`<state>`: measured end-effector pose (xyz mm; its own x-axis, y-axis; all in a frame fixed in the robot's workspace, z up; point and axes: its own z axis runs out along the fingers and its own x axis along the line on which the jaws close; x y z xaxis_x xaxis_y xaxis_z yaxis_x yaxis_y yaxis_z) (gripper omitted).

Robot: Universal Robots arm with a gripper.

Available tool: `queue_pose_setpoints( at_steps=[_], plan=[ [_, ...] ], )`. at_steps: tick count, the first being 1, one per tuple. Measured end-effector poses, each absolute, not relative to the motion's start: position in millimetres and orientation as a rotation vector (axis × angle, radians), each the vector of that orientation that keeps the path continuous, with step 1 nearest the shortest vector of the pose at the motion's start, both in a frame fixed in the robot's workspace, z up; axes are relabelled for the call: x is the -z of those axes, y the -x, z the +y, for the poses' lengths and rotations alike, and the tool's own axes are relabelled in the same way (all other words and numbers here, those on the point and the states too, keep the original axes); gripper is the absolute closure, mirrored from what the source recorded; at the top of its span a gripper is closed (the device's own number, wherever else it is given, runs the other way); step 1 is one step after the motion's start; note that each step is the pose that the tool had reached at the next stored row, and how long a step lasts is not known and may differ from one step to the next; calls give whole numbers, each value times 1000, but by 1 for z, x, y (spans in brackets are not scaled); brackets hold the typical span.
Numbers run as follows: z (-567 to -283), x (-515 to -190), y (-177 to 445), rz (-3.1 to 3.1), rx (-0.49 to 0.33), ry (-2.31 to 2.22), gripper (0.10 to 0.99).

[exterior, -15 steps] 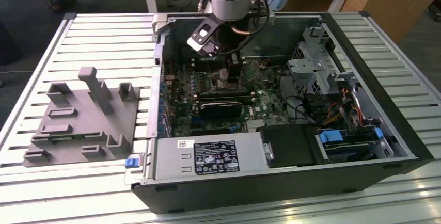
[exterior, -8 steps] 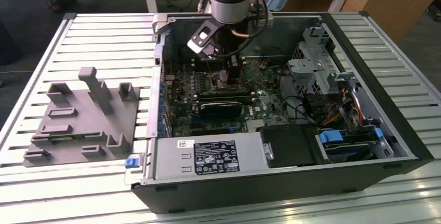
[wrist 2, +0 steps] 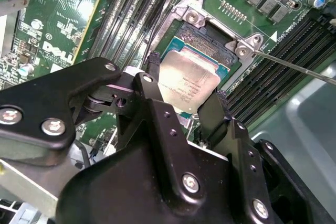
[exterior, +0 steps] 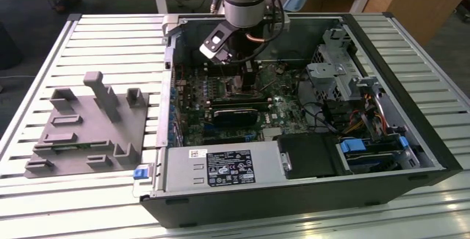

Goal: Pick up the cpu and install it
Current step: 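Place the cpu into insertion slot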

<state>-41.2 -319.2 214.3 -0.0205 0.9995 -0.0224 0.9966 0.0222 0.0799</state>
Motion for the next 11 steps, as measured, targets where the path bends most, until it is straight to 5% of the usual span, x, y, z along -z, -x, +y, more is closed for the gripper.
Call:
queue_pose_setpoints(
  at_steps=[11],
  plan=[
    [-318,-207,43,2193,-64,-2147,545]
  ],
)
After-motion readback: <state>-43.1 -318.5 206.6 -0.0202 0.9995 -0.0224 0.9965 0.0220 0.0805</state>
